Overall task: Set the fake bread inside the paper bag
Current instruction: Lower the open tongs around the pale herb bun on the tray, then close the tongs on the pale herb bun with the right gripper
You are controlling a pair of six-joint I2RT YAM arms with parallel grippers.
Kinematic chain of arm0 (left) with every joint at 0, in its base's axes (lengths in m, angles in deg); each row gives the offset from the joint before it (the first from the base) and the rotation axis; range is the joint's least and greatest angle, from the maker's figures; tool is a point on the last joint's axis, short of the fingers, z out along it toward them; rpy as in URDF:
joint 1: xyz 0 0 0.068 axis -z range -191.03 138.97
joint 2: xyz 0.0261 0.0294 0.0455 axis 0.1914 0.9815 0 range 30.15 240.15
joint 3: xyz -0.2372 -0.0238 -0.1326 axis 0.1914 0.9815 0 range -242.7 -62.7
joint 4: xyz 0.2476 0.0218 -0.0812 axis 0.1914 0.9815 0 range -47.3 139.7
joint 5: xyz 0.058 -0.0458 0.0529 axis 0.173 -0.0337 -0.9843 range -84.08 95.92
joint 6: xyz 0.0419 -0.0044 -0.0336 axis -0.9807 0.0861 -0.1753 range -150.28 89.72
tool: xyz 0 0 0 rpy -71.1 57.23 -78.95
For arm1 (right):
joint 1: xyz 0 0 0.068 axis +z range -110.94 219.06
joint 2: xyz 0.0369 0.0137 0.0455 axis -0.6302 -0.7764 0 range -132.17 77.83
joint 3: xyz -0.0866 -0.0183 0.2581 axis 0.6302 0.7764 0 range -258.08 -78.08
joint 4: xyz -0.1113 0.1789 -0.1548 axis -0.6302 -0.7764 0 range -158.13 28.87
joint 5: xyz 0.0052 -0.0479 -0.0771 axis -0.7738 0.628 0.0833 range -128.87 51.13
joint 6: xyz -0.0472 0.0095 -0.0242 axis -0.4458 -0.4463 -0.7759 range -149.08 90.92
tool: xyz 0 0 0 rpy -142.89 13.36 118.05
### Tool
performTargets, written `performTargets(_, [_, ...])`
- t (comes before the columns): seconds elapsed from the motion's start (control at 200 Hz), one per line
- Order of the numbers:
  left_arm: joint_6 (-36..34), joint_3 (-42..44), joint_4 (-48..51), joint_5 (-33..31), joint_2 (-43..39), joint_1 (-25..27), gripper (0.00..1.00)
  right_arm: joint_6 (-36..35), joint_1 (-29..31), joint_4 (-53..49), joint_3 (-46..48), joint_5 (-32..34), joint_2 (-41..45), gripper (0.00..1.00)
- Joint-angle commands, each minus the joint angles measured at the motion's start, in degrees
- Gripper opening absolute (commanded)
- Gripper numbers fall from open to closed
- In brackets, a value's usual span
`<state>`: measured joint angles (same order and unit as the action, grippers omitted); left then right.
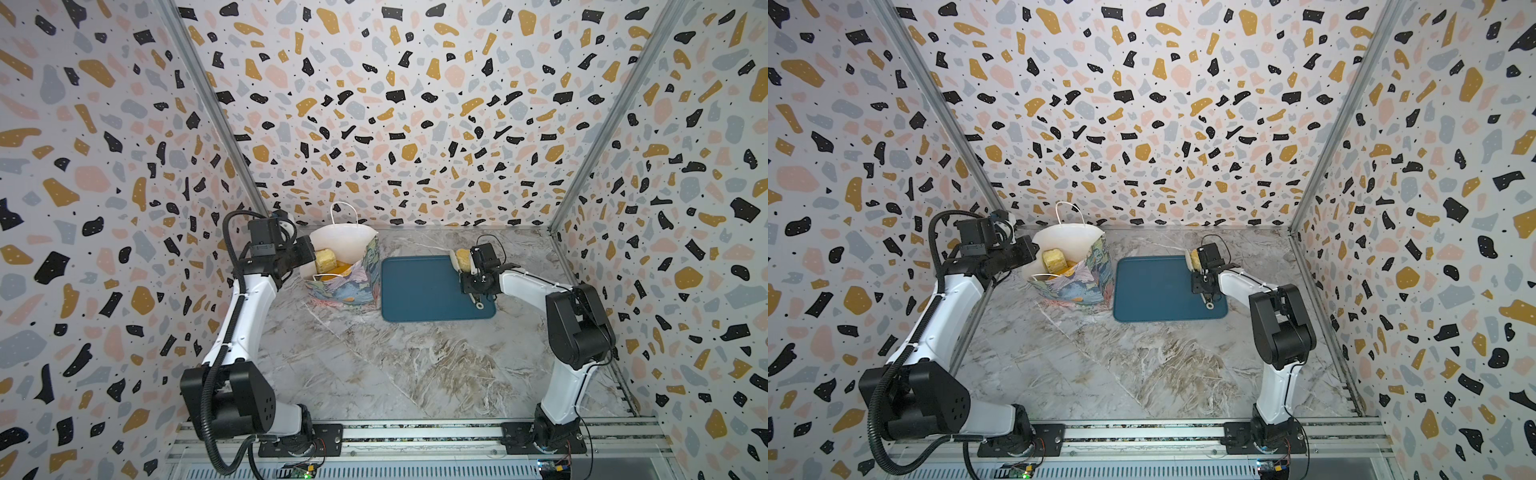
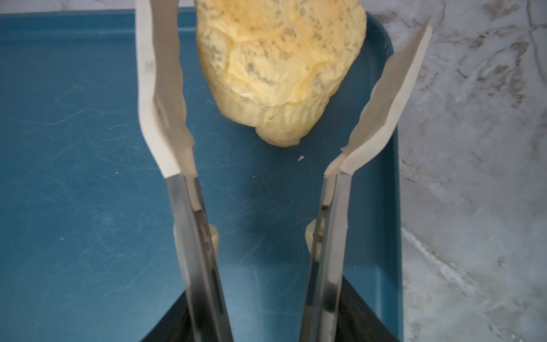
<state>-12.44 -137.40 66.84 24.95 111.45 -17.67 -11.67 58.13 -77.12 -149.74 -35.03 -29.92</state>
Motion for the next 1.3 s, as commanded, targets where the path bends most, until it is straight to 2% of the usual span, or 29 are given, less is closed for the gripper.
performTargets(0.0, [0.5,0.3,-2.7,1.4,-1.1,0.2,0.00,0.0,-0.4,-2.6,-2.1,1.3,1.7,0.63])
performTargets(0.2, [0.5,0.4,-2.8,1.6,-1.2,0.3,0.00,-1.7,-0.4,-7.0,-4.5,3.6,-0.8,0.62])
performTargets(0.39, [0.6,0.4,-2.9,1.6,-1.3,0.2,0.00,-2.9,-0.4,-9.1,-6.4,3.5,-2.2,0.57])
performTargets(0.601, [0.6,0.5,-2.9,1.6,-1.4,0.2,0.00,-3.6,-0.3,-9.9,-7.1,2.3,-1.5,0.45])
performTargets(0.796, [0.6,0.5,-2.9,1.5,-1.6,0.2,0.00,-3.6,-0.3,-8.7,-4.7,1.1,3.0,0.40])
performTargets(1.291, [0.0,0.2,-2.3,0.2,-2.1,0.2,0.00,-1.4,-0.3,-4.9,4.9,-2.7,14.6,0.39])
